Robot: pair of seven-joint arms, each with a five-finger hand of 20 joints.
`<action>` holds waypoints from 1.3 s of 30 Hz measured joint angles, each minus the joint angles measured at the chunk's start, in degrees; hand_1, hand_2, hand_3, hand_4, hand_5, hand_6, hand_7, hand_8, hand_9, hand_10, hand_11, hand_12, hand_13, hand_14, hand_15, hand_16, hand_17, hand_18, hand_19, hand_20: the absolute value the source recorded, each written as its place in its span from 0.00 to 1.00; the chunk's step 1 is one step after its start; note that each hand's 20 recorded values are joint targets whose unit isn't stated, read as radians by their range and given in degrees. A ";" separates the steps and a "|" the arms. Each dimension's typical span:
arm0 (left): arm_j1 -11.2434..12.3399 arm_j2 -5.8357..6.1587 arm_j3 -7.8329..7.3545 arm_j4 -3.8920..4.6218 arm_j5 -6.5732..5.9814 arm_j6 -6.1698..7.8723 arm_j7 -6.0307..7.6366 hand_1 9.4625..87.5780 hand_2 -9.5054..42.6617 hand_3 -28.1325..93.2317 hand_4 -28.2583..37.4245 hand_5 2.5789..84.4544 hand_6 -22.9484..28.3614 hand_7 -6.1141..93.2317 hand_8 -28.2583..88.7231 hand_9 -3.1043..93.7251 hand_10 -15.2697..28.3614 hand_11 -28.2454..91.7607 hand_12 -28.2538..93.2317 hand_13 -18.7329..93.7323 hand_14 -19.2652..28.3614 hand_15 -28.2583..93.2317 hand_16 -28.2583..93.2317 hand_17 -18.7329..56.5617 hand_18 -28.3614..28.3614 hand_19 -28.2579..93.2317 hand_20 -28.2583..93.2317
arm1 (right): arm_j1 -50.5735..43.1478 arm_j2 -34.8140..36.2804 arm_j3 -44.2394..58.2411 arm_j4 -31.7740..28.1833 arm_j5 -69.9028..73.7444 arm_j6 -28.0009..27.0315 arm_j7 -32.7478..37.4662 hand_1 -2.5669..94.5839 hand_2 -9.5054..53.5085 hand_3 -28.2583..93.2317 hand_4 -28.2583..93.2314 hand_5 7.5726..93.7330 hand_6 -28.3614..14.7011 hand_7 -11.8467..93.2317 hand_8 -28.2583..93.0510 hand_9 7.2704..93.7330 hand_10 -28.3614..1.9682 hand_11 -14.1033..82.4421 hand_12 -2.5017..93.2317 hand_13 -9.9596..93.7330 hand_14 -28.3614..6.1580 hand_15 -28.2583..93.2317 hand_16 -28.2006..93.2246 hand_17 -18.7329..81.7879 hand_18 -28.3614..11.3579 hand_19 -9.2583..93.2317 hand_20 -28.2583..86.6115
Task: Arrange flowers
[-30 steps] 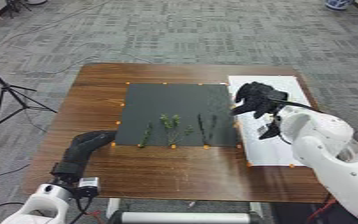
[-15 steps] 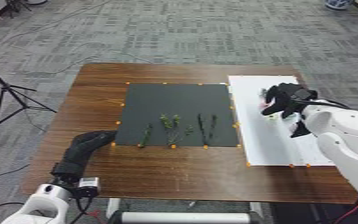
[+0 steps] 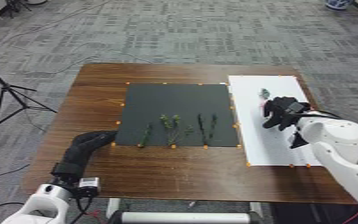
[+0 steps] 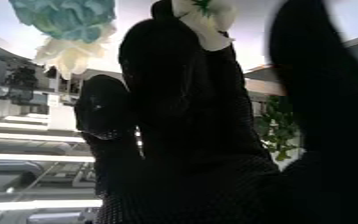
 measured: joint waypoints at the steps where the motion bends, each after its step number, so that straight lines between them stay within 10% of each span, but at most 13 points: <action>1: 0.04 0.00 -0.05 -0.02 0.09 0.00 0.00 0.22 0.16 0.81 0.06 0.57 0.52 0.24 0.17 0.49 0.65 0.40 0.33 0.46 0.74 0.36 0.25 0.25 0.75 0.34 0.38 | 0.00 0.19 -0.54 0.09 0.00 1.31 0.38 0.62 0.00 0.72 0.07 0.71 0.67 0.34 0.29 0.85 0.61 0.22 0.32 0.94 0.76 0.69 0.51 0.72 0.30 1.00 0.69; 7: 1.03 0.19 -0.25 -0.07 0.02 2.43 1.99 0.23 0.17 0.81 0.05 0.58 0.52 0.24 0.17 0.50 0.66 0.40 0.33 0.45 0.69 0.33 0.24 0.29 0.69 0.30 0.36 | 0.15 1.38 -5.28 1.88 1.18 13.52 2.00 0.65 0.00 0.72 0.07 0.78 0.67 0.34 0.29 0.92 0.65 0.20 0.35 0.97 0.78 0.69 0.52 0.75 0.32 1.00 0.71; 9: 1.54 0.55 -0.08 -0.01 -0.22 6.41 4.31 0.23 0.19 0.81 0.03 0.58 0.52 0.24 0.17 0.50 0.66 0.40 0.33 0.44 0.68 0.31 0.24 0.30 0.67 0.29 0.36 | 0.16 1.39 -5.47 1.85 1.86 14.82 1.98 0.65 0.00 0.73 0.07 0.79 0.67 0.34 0.29 0.93 0.66 0.19 0.36 0.97 0.79 0.69 0.52 0.76 0.32 1.00 0.72; 12: 1.95 1.49 0.75 0.35 -1.67 15.97 9.17 0.21 0.33 0.82 0.01 0.56 0.50 0.24 0.16 0.50 0.65 0.39 0.32 0.44 0.66 0.30 0.24 0.31 0.64 0.28 0.36 | 0.97 1.39 -6.22 1.28 3.76 15.49 1.94 0.64 0.00 0.73 0.07 0.80 0.68 0.34 0.30 0.94 0.68 0.19 0.36 0.98 0.79 0.69 0.53 0.76 0.33 1.00 0.73; 15: 1.63 2.47 1.38 0.76 -6.74 25.50 14.45 0.21 0.54 0.80 0.00 0.55 0.49 0.25 0.16 0.52 0.66 0.40 0.31 0.45 0.64 0.30 0.23 0.35 0.62 0.28 0.36 | 3.59 1.13 -8.77 0.17 6.86 16.92 1.57 0.64 0.00 0.73 0.07 0.80 0.69 0.34 0.29 0.95 0.68 0.19 0.36 0.98 0.80 0.69 0.53 0.77 0.34 1.00 0.74; 19: 0.29 3.18 1.31 1.03 -15.55 32.18 19.06 0.26 0.73 0.75 0.00 0.56 0.50 0.26 0.15 0.56 0.68 0.41 0.31 0.49 0.65 0.32 0.21 0.39 0.61 0.29 0.36 | 8.20 -1.10 -12.07 -2.26 9.97 17.23 -0.33 0.64 0.00 0.73 0.07 0.80 0.69 0.34 0.29 0.95 0.68 0.19 0.36 0.98 0.80 0.70 0.53 0.77 0.34 1.00 0.74; 25: -2.13 3.58 2.34 1.20 -18.78 37.42 20.32 0.30 0.79 0.73 0.00 0.57 0.58 0.24 0.15 0.59 0.70 0.41 0.30 0.52 0.67 0.33 0.20 0.41 0.62 0.30 0.36 | 14.59 -8.42 -16.13 -4.85 11.35 11.88 -4.56 0.64 0.00 0.73 0.07 0.81 0.69 0.33 0.29 0.95 0.68 0.18 0.36 0.98 0.80 0.70 0.53 0.77 0.34 1.00 0.75; 31: -2.69 3.59 2.77 0.39 -27.82 38.55 21.43 0.26 0.79 0.76 0.00 0.58 0.58 0.24 0.15 0.60 0.70 0.41 0.30 0.52 0.69 0.34 0.20 0.38 0.64 0.32 0.36 | 19.80 -16.72 -21.94 -3.69 9.81 6.16 -8.82 0.64 0.00 0.73 0.07 0.81 0.70 0.34 0.28 0.94 0.66 0.18 0.35 0.98 0.80 0.70 0.53 0.77 0.34 1.00 0.75; 34: -2.50 3.59 3.01 0.08 -27.00 38.93 20.94 0.25 0.78 0.77 0.00 0.59 0.57 0.24 0.15 0.60 0.70 0.41 0.30 0.52 0.69 0.35 0.20 0.36 0.66 0.33 0.36 | 22.57 -20.69 -24.88 -1.65 6.53 3.36 -12.07 0.64 0.00 0.73 0.07 0.80 0.71 0.34 0.28 0.94 0.65 0.18 0.35 0.98 0.80 0.70 0.53 0.77 0.34 1.00 0.75; 39: -3.35 3.63 4.21 0.53 -21.27 38.81 18.50 0.24 0.76 0.77 0.00 0.60 0.56 0.23 0.15 0.60 0.69 0.41 0.30 0.52 0.69 0.35 0.20 0.35 0.67 0.33 0.35 | 27.45 -27.62 -26.29 3.24 4.25 -8.24 -17.52 0.63 0.00 0.73 0.06 0.80 0.72 0.35 0.28 0.94 0.66 0.19 0.34 0.98 0.80 0.70 0.53 0.77 0.34 1.00 0.76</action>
